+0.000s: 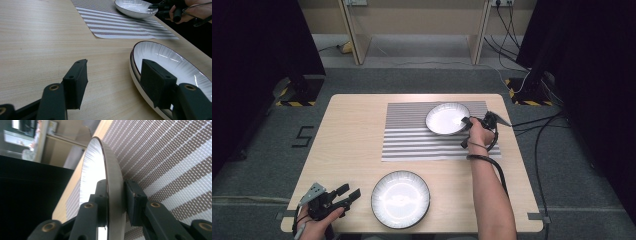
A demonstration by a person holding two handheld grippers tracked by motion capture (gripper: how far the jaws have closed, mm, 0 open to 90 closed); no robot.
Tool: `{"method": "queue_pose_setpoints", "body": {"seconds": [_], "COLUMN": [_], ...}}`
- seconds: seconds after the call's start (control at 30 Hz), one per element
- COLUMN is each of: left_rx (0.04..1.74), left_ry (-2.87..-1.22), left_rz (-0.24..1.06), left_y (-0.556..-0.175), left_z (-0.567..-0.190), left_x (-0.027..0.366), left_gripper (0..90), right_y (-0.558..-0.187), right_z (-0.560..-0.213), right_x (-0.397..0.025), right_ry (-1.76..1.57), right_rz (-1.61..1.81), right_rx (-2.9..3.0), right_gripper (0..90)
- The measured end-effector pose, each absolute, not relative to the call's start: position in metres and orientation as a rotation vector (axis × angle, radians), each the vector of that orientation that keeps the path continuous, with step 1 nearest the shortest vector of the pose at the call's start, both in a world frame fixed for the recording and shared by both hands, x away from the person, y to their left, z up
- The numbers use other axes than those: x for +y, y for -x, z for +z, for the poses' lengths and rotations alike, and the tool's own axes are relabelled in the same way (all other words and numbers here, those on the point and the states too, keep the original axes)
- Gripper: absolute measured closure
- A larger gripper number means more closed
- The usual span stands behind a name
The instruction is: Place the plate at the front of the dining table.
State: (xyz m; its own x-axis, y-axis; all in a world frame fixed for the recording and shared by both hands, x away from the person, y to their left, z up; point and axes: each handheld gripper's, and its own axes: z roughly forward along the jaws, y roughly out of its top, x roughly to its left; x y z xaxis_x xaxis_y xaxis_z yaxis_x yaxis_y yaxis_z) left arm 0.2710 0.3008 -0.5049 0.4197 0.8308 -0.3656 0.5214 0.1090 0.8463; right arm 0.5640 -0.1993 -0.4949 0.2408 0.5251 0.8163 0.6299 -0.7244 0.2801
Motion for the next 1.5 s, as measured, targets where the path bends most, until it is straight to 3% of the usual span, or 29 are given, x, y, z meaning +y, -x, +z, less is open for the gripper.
{"method": "queue_pose_setpoints", "body": {"seconds": [0.23,0.37,0.57,1.5], "left_rx": [1.243,1.244,1.243,1.242], "left_ry": [-1.559,-1.558,-1.561,-1.551], "left_rz": [0.334,0.328,0.331,0.331], "left_y": [-0.272,-0.272,-0.272,-0.271], "left_z": [-0.508,-0.508,-0.508,-0.506], "left_x": [0.300,0.301,0.301,0.301], "left_gripper": [38.2,38.2,38.1,37.6], "right_y": [-0.563,-0.563,-0.560,-0.529], "right_z": [-0.500,-0.504,-0.505,-0.466], "right_x": [-0.201,-0.199,-0.197,-0.216], "right_ry": [2.375,2.400,2.424,2.452], "right_rz": [-1.464,-1.419,-1.392,-1.479], "right_rx": [-1.154,-1.211,-1.261,-1.370], "right_gripper": [64.4,54.9,51.0,49.0]}}
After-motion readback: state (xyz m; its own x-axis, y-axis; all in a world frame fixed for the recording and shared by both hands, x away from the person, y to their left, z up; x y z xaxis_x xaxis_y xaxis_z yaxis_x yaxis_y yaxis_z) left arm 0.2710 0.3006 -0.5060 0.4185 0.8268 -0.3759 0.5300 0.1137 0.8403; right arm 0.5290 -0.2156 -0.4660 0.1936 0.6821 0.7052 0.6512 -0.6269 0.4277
